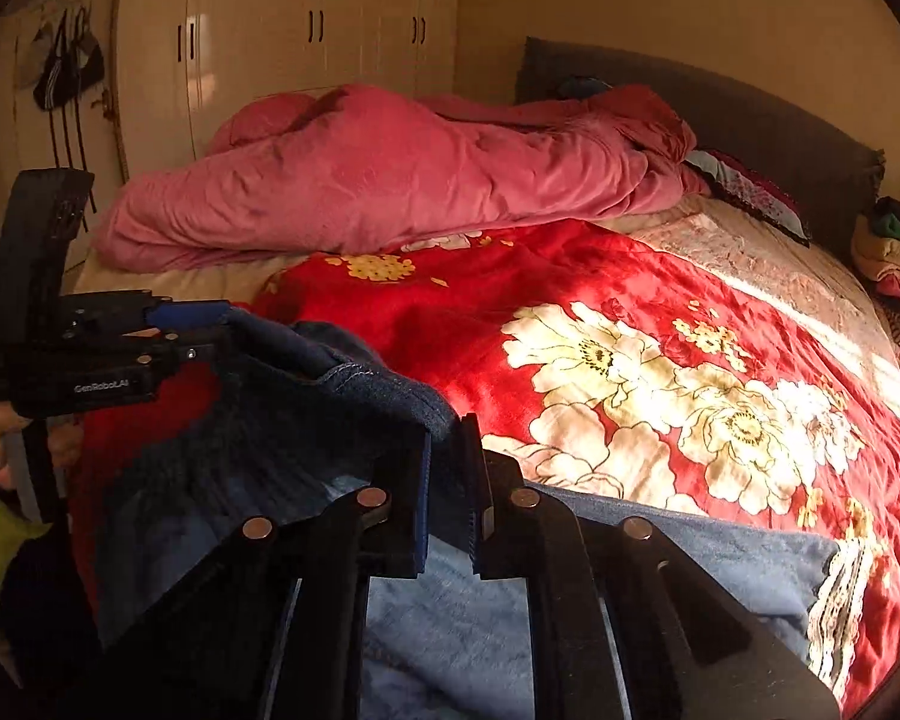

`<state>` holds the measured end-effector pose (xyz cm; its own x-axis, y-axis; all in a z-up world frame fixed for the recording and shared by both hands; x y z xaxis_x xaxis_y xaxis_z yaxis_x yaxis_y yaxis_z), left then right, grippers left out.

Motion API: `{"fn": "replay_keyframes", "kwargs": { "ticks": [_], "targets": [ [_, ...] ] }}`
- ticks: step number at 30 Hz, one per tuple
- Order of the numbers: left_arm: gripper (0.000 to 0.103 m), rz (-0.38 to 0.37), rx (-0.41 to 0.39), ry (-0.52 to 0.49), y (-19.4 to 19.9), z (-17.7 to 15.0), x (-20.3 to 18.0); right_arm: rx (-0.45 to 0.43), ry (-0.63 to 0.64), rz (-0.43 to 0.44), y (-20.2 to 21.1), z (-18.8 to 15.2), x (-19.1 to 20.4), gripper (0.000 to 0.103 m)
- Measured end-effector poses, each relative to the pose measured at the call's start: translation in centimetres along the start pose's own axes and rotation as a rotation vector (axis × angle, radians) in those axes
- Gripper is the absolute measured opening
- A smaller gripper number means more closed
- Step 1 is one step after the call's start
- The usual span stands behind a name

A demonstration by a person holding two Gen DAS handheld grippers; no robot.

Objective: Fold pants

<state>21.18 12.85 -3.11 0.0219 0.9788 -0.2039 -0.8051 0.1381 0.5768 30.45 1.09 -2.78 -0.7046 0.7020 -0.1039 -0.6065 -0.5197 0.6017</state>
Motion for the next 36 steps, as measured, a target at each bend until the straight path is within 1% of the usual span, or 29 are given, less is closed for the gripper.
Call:
{"fn": "replay_keyframes", "kwargs": {
  "ticks": [2, 5, 9, 15, 17, 19, 22, 25, 26, 29, 33, 36],
  "targets": [
    [0.032, -0.017, -0.005, -0.027, 1.3, -0.5, -0.8, -0.019, -0.003, 0.003, 2.1, -1.1, 0.9, 0.008],
    [0.032, -0.043, 0.001, -0.040, 3.0, -1.8, -2.1, -0.027, -0.016, 0.012, 4.8, -3.3, 2.5, 0.008],
    [0.032, -0.053, 0.037, -0.044, 4.5, -4.3, -2.8, -0.006, -0.044, 0.052, 6.8, -6.3, 5.0, 0.008],
    [0.032, -0.047, 0.111, -0.033, 6.1, -8.5, -2.6, 0.076, -0.045, 0.101, 8.0, -10.6, 9.3, 0.009],
    [0.032, -0.048, 0.124, -0.030, 6.7, -9.5, -2.4, 0.093, -0.041, 0.127, 8.6, -11.6, 10.7, 0.009],
    [0.032, -0.057, 0.132, -0.015, 7.3, -10.2, -2.3, 0.109, -0.031, 0.131, 9.0, -12.3, 11.6, 0.009],
    [0.032, -0.044, 0.157, -0.031, 7.6, -11.3, -2.2, 0.130, -0.020, 0.148, 9.2, -13.1, 12.9, 0.009],
    [0.037, -0.029, 0.190, -0.015, 7.6, -12.4, -1.5, 0.168, -0.015, 0.166, 8.6, -14.2, 13.7, 0.009],
    [0.040, -0.021, 0.205, -0.009, 7.7, -12.8, -1.3, 0.173, -0.013, 0.166, 8.5, -14.4, 13.8, 0.009],
    [0.042, -0.022, 0.206, -0.002, 8.9, -13.0, -0.9, 0.178, -0.021, 0.181, 8.4, -14.5, 14.1, 0.009],
    [0.042, 0.013, 0.181, -0.011, 11.1, -12.6, -0.8, 0.172, 0.010, 0.194, 8.8, -15.0, 14.7, 0.009],
    [0.042, 0.013, 0.153, -0.006, 12.0, -11.6, -1.2, 0.203, -0.016, 0.203, 8.2, -15.6, 14.7, 0.009]
  ]
}}
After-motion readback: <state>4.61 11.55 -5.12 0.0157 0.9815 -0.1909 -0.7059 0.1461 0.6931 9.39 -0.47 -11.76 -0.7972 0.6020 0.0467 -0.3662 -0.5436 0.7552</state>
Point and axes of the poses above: each gripper's, at about its wrist camera, not at the fingertips, and y roughly against the way its jaws point, x to its left, z to its top, the point moved 9 cm from there along -y, roughly the way its jaws point, and after that the axes turned 6 degrees about -z, right-handed, at the moved point
